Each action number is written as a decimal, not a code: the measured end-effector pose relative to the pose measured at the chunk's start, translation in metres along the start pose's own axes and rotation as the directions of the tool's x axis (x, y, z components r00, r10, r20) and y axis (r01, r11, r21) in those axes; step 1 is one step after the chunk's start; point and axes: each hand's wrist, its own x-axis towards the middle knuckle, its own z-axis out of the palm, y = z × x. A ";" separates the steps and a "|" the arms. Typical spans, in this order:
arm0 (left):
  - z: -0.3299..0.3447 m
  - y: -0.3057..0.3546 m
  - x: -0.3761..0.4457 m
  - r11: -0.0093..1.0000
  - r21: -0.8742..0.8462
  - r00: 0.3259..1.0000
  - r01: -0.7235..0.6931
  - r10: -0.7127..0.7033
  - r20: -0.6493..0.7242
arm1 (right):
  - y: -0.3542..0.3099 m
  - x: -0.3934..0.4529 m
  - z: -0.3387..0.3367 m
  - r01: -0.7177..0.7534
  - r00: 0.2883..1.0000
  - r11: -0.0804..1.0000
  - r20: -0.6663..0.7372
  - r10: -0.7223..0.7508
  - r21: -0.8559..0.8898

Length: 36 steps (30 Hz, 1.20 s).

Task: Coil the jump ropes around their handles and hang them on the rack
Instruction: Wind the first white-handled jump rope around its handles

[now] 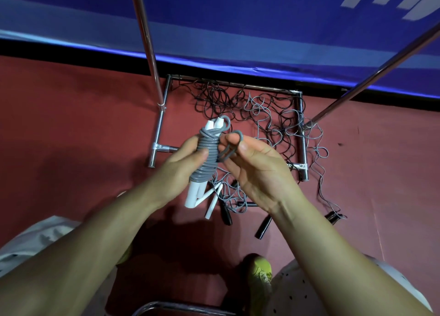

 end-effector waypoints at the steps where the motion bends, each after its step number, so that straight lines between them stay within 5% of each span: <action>1: 0.001 0.001 0.000 1.000 -0.022 0.998 0.004 -0.006 -0.057 | 0.000 0.000 -0.001 -0.005 1.000 1.000 -0.013 0.005 -0.012; 3: 0.003 0.002 0.002 1.000 0.010 0.992 0.017 -0.016 -0.126 | -0.002 0.001 -0.002 -0.012 0.999 0.999 -0.045 0.010 -0.039; 14: 0.001 -0.002 0.004 0.999 -0.015 0.998 0.041 -0.041 -0.051 | -0.012 0.003 -0.007 -0.014 0.992 0.972 -0.125 -0.016 -0.233; 24: -0.012 -0.013 0.004 0.935 0.353 0.996 -0.026 -0.006 0.089 | -0.011 0.006 -0.010 -0.170 0.978 0.887 -0.184 0.099 -0.428; 31: -0.015 -0.016 0.003 0.938 0.336 0.983 -0.079 0.018 0.181 | -0.022 0.007 -0.018 -0.316 0.949 0.853 -0.124 0.291 -0.416; 36: -0.014 -0.019 0.003 0.969 0.238 0.978 -0.074 0.023 0.209 | -0.024 0.007 -0.021 -0.286 0.958 0.872 -0.089 0.273 -0.398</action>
